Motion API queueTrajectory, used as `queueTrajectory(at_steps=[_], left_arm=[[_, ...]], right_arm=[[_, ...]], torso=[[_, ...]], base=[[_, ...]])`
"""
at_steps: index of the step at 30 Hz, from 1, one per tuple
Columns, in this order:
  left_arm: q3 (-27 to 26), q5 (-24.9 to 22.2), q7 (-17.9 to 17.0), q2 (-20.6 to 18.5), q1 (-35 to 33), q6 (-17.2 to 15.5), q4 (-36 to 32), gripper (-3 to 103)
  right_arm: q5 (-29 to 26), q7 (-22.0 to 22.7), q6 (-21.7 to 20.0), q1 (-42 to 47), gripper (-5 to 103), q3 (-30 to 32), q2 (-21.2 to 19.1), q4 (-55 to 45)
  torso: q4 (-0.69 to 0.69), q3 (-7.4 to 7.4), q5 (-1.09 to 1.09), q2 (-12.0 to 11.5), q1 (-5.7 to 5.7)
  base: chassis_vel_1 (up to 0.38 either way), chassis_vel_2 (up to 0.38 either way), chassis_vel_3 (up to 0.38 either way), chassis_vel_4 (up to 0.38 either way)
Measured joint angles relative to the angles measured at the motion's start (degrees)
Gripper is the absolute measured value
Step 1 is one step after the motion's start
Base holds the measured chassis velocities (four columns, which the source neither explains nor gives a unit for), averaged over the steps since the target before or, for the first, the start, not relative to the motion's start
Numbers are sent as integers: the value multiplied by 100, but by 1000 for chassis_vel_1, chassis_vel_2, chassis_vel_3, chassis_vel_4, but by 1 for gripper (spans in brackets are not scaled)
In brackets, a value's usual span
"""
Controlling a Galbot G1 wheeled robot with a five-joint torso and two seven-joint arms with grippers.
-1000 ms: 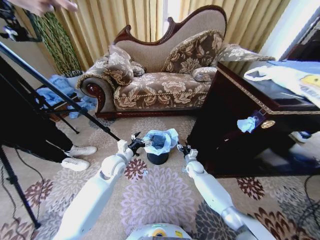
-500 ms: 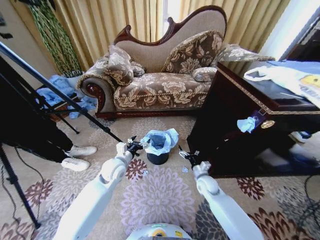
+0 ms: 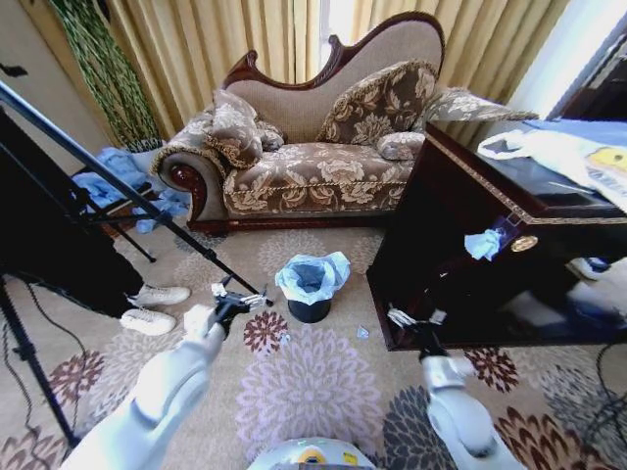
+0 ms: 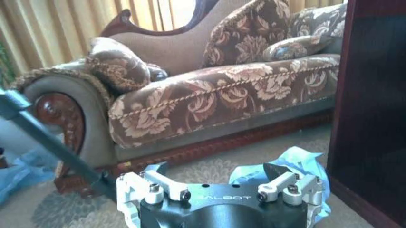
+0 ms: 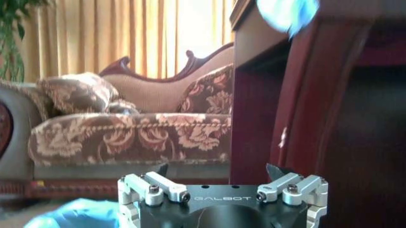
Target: Place a garbage bag over the trash bin.
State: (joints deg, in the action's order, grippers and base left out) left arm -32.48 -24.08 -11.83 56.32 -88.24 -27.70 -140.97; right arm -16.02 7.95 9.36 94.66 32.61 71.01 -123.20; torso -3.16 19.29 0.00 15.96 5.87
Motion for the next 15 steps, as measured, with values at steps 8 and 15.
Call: queueTrajectory(at_steps=[8,15], left_arm=[[-301,682,-8,547,-921,279,-288,100],[-322,618,7,506,-850,286,-269,100]], right_arm=[[234,-298,90,979,100,6,661,-819],[177,-277,-137,988,100,-199,772,-824]], torso=[[1,0,-1,0,0],[1,2,0,0,2]], base=[[0,0,0,0],[0,0,0,0]])
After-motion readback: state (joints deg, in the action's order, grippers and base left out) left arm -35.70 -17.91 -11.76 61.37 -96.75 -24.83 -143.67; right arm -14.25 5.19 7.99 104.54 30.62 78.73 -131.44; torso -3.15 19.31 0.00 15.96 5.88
